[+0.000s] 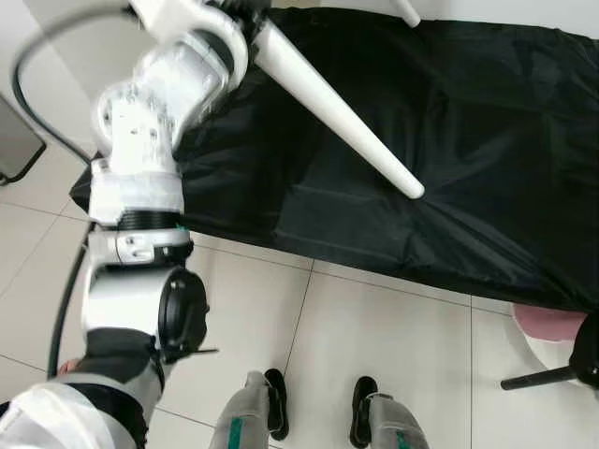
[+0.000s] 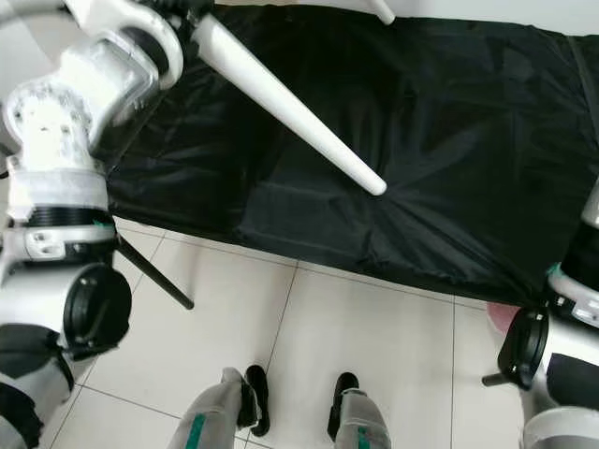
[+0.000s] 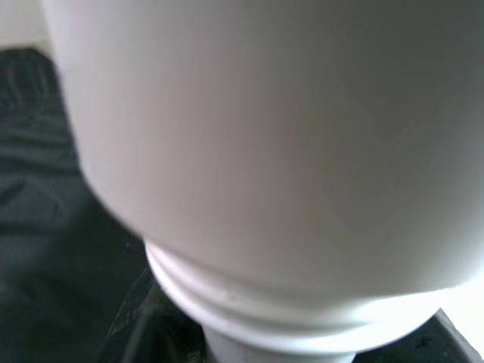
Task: Building children table
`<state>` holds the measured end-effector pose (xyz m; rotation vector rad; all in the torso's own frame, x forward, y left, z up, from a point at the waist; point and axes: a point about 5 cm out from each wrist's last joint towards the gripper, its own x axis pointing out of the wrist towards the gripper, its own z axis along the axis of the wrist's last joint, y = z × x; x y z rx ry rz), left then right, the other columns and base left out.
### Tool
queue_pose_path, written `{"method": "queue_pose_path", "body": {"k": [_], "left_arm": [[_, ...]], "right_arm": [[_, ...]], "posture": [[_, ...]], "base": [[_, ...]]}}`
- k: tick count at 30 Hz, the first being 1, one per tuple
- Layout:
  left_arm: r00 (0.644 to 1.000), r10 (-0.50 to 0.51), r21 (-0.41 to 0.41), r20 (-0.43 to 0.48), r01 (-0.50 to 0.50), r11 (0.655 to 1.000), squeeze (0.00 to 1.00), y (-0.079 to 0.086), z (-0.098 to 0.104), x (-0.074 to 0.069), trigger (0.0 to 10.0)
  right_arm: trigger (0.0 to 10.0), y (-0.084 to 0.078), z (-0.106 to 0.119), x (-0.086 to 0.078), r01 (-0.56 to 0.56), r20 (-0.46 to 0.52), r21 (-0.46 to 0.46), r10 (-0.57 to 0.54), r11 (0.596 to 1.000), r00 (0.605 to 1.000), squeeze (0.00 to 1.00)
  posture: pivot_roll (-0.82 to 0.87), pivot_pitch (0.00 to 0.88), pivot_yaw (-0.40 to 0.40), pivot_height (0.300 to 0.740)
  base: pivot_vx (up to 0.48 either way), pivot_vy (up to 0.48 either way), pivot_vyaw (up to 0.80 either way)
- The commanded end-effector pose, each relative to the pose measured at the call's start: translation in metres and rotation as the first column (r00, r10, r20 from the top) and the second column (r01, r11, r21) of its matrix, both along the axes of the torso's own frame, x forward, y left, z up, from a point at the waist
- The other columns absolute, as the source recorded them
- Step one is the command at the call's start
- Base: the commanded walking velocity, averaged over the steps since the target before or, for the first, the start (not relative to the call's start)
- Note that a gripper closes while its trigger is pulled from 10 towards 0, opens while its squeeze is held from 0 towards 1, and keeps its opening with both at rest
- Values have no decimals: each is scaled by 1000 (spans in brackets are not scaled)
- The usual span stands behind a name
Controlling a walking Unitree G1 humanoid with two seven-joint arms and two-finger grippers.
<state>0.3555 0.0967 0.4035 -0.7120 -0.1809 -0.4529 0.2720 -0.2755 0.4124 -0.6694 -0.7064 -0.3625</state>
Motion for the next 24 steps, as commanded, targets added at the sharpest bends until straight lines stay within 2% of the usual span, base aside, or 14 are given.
{"method": "queue_pose_path", "body": {"k": [1, 2, 3, 7, 10, 13, 14, 15, 17, 18, 20, 22, 23, 24], "left_arm": [[926, -151, -12, 347, 166, 986, 0, -2, 56, -33, 0], [921, -170, -3, 352, 182, 983, 0, -5, 58, -33, 0], [919, -183, 3, 350, 194, 981, 0, -9, 59, -33, 0], [919, -196, 7, 343, 206, 978, 0, -12, 60, -34, 0], [918, -257, 89, 302, 242, 966, 0, -33, 49, -30, 0], [915, -279, 112, 292, 257, 960, 0, -39, 46, -31, 0], [913, -312, 162, 263, 277, 947, 0, -50, 39, -30, 0], [913, -312, 162, 263, 277, 947, 0, -50, 39, -30, 0], [925, -328, 232, 191, 282, 931, 0, -61, 19, -25, 0], [925, -328, 232, 191, 282, 931, 0, -61, 19, -25, 0], [935, -335, 291, 113, 291, 911, 0, -71, -3, -18, 0], [935, -335, 291, 113, 291, 911, 0, -71, -3, -18, 0], [941, -328, 340, 76, 285, 896, 0, -74, -11, -14, 10000], [944, -323, 356, 64, 281, 891, 0, -74, -14, -13, 10000]], "right_arm": [[0, -21, -65, 26, 54, -217, 219, -5, 974, 976, 0], [0, -19, -82, 29, 43, -225, 284, 23, 958, 974, 0], [0, -16, -95, 33, 47, -259, 293, 32, 955, 965, 0], [0, -13, -105, 35, 58, -297, 283, 30, 957, 954, 0], [0, 11, -146, 48, -23, -368, 325, 148, 945, 918, 0], [0, 19, -156, 50, -46, -384, 339, 183, 940, 905, 0], [0, 31, -168, 52, -102, -382, 410, 272, 907, 883, 0], [0, 31, -168, 52, -102, -382, 410, 272, 907, 883, 0], [0, 45, -181, 59, -137, -399, 448, 335, 883, 854, 0], [0, 45, -181, 59, -137, -399, 448, 335, 883, 854, 0], [0, 63, -190, 68, -189, -411, 476, 408, 859, 815, 0], [0, 63, -190, 68, -189, -411, 476, 408, 859, 815, 0], [10000, 76, -191, 76, -237, -419, 477, 456, 847, 786, 0], [10000, 80, -190, 78, -248, -423, 477, 468, 843, 776, 0]], "posture": [[-45, 188, 124, 740], [-45, 188, 124, 740], [-40, 187, 131, 740], [-40, 187, 131, 740], [-29, 200, 124, 740], [-29, 200, 124, 740], [-20, 202, 117, 740], [-20, 202, 117, 740], [-16, 204, 107, 740], [-16, 204, 107, 740], [-14, 203, 106, 740], [-14, 203, 106, 740], [2, 206, 95, 740], [2, 206, 95, 740]], "base": [[0, 0, 0], [0, 0, 0], [0, 0, 0], [0, 0, 0], [0, 0, 0], [0, 0, 0], [0, 0, 0], [0, 0, 0], [0, 0, 0], [0, 0, 0], [0, 0, 0], [0, 0, 0], [0, 0, 0], [0, 0, 0]]}}
